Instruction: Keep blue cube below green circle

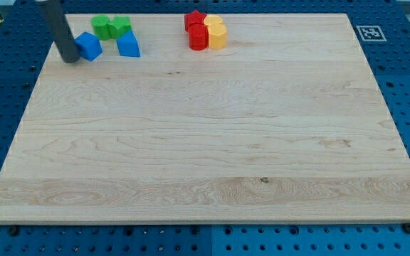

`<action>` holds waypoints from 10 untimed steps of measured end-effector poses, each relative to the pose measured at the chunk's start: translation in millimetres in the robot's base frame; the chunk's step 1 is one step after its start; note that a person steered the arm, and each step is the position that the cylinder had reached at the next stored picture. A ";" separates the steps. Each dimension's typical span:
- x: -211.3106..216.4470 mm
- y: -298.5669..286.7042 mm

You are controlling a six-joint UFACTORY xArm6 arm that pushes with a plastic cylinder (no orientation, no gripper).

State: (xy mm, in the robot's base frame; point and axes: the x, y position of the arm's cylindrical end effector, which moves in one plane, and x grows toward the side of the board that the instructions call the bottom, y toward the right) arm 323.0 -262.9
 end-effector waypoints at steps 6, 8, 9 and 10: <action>7.3 18.9; -19.2 25.4; -19.2 25.4; -26.7 25.4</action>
State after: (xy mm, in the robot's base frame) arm 296.3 -237.4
